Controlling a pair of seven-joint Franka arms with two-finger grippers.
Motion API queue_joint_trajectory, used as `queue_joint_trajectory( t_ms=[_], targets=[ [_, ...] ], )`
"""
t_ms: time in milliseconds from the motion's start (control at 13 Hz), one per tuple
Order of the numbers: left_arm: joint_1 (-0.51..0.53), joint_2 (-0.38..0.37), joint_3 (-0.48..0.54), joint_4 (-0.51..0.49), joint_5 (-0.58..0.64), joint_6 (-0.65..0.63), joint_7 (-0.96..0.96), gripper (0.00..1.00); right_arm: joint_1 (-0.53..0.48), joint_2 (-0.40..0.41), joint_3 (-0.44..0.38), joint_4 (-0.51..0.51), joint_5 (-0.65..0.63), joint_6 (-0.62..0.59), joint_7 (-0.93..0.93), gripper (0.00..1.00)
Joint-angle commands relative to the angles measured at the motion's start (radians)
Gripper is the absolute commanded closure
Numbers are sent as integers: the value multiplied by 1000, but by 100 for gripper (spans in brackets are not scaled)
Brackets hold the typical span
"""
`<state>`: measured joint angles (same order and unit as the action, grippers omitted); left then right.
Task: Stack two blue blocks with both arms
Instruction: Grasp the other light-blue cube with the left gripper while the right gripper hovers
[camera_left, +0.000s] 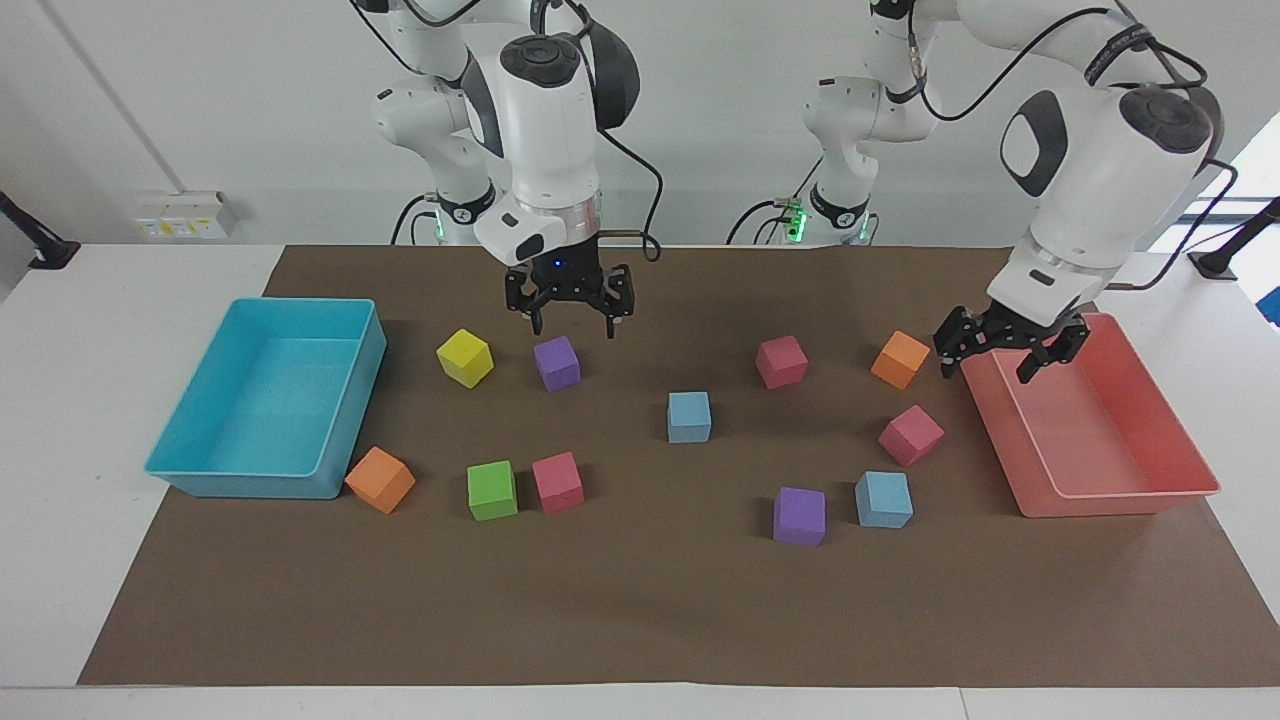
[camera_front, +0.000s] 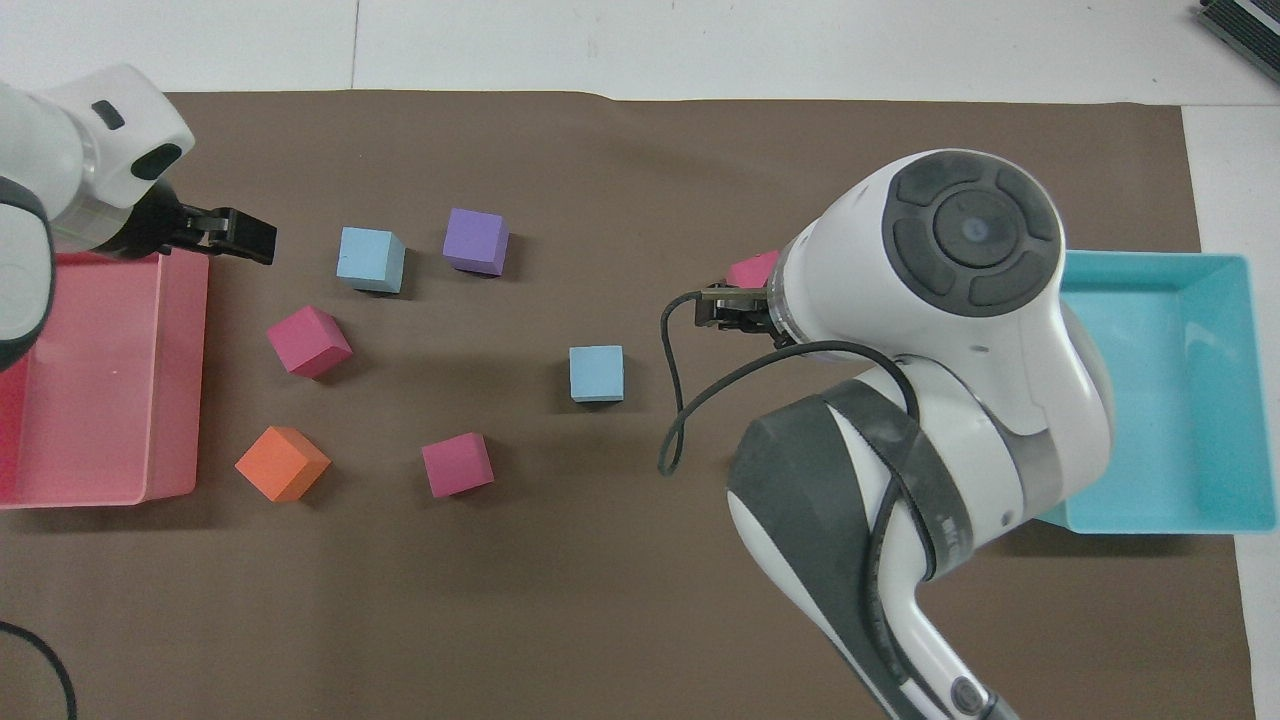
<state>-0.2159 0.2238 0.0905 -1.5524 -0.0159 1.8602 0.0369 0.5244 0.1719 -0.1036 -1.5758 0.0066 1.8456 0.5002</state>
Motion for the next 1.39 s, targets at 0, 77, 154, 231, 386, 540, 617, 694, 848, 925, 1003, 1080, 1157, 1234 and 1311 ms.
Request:
queue_joint_trajectory(
  t_ms=[0, 77, 154, 231, 386, 540, 617, 694, 848, 925, 1003, 1080, 1157, 1234, 1311],
  targets=[
    [-42, 84, 11, 3, 33, 97, -54, 0, -72, -11, 13, -36, 169, 21, -132, 0],
    [-51, 113, 11, 2, 45, 138, -83, 0, -102, -11, 13, -49, 231, 44, -185, 0],
    [-52, 139, 11, 0, 50, 167, -88, 0, -122, -14, 13, -67, 293, 67, -239, 0],
    [-56, 153, 11, -5, 50, 191, -89, 0, -138, -12, 13, -78, 352, 72, -279, 0],
    [-59, 176, 12, -31, 51, 253, -91, 0, -162, 3, 13, -117, 503, 107, -375, 0],
    [-57, 184, 12, -72, 51, 316, -94, 0, -164, 6, 13, -171, 601, 184, -431, 0],
    [-59, 192, 12, -90, 51, 348, -94, 0, -162, 29, 13, -176, 646, 193, -454, 0],
    [-57, 195, 12, -112, 51, 381, -94, 0, -156, 50, 13, -182, 705, 222, -498, 0],
    [-59, 201, 12, -120, 51, 401, -95, 0, -158, 73, 13, -220, 795, 264, -566, 0],
    [-60, 218, 12, -121, 51, 421, -104, 0, -158, 90, 13, -234, 853, 267, -601, 0],
    [-69, 227, 12, -120, 51, 430, -111, 0, -156, 106, 13, -243, 904, 280, -629, 0],
    [-80, 242, 14, -120, 51, 439, -117, 0, -152, 115, 13, -263, 941, 305, -646, 1],
    [-83, 250, 14, -120, 51, 451, -126, 0, -149, 135, 16, -274, 993, 322, -675, 16],
    [-92, 252, 14, -120, 51, 452, -130, 0, -135, 152, 16, -285, 1041, 331, -705, 34],
    [-92, 255, 14, -120, 54, 453, -134, 0, -130, 164, 16, -296, 1072, 337, -724, 56]
  ],
)
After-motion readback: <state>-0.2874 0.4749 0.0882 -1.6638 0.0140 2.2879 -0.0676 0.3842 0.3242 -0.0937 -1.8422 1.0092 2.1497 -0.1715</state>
